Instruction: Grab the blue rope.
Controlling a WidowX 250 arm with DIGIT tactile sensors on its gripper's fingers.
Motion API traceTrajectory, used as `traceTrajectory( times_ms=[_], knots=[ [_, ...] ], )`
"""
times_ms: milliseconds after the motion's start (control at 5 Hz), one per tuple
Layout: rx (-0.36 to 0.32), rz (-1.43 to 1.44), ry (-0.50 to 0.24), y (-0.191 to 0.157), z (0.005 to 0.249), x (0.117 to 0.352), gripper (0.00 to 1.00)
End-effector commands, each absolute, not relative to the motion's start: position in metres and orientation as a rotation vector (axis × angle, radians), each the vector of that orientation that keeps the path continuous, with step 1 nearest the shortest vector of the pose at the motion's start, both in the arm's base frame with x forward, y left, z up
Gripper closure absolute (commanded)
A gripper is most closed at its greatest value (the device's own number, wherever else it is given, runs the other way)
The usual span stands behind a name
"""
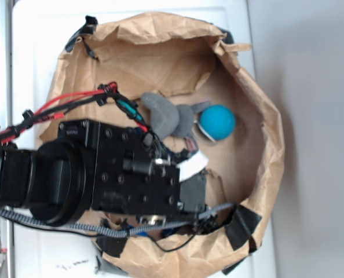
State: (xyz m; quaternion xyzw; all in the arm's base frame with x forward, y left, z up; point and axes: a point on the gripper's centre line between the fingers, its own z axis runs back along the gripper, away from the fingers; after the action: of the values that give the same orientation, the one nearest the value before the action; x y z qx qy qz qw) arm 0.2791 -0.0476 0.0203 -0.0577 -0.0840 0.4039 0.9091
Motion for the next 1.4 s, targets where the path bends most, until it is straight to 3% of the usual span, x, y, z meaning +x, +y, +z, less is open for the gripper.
traceTrajectory(
  times_ms=[0,400,1200],
  knots=[
    [-0.116,0.821,-0.146,-0.041,0.025,0.27,1.0],
    [-0.186,0.838,-0.082,-0.021,0.065,0.279,1.0],
    [-0.237,0.841,-0.046,0.004,0.081,0.285,1.0]
  ],
)
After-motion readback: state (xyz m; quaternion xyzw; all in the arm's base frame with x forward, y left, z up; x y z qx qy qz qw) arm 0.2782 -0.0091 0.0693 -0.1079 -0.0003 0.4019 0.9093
